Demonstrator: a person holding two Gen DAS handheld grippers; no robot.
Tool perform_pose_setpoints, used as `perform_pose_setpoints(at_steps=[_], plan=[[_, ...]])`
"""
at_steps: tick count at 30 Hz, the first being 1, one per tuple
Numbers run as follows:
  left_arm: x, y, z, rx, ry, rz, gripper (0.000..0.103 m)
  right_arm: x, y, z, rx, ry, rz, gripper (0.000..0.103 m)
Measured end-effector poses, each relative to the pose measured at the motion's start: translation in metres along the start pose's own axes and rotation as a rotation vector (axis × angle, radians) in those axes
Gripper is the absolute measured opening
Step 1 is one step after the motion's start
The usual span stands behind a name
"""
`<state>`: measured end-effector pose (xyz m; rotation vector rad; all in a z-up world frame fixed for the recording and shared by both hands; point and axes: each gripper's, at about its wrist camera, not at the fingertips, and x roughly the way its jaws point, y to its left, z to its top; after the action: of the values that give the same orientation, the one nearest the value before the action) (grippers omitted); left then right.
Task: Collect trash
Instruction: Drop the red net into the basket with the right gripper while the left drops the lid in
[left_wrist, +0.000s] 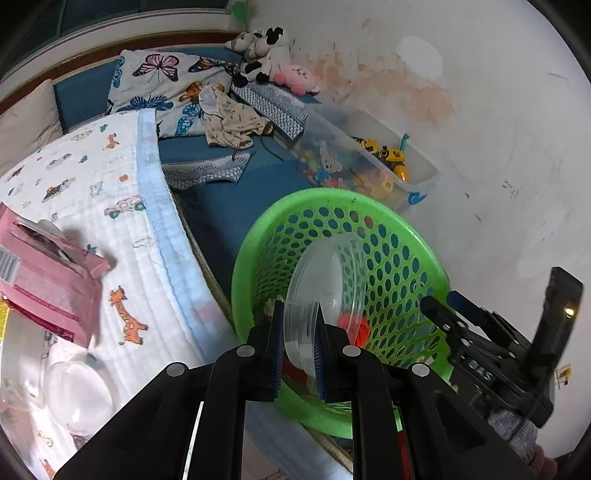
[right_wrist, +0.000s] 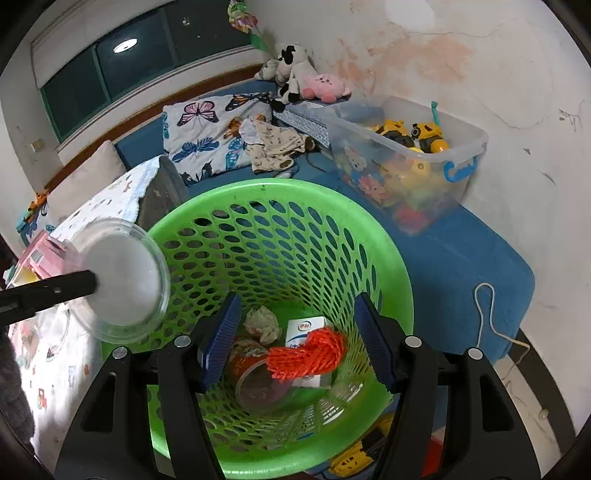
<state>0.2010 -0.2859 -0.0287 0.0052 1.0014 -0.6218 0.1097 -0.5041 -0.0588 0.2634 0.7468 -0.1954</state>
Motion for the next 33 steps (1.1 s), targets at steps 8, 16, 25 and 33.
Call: perform_pose_setpoints(at_steps=[8, 16, 25, 33], plan=[[0.014, -0.006, 0.000, 0.037, 0.012, 0.024, 0.017, -0.007, 0.001, -0.005, 0.004, -0.003, 0.021, 0.064], [0.008, -0.001, -0.004, 0.036, -0.005, 0.017, 0.019, -0.015, 0.009, -0.010, -0.003, -0.011, 0.045, 0.065], [-0.040, 0.032, -0.021, -0.029, -0.079, 0.068, 0.019, -0.030, 0.030, -0.013, -0.023, -0.035, 0.096, 0.067], [-0.093, 0.078, -0.044, -0.110, -0.172, 0.211, 0.032, -0.039, 0.064, -0.014, -0.091, -0.029, 0.155, 0.071]])
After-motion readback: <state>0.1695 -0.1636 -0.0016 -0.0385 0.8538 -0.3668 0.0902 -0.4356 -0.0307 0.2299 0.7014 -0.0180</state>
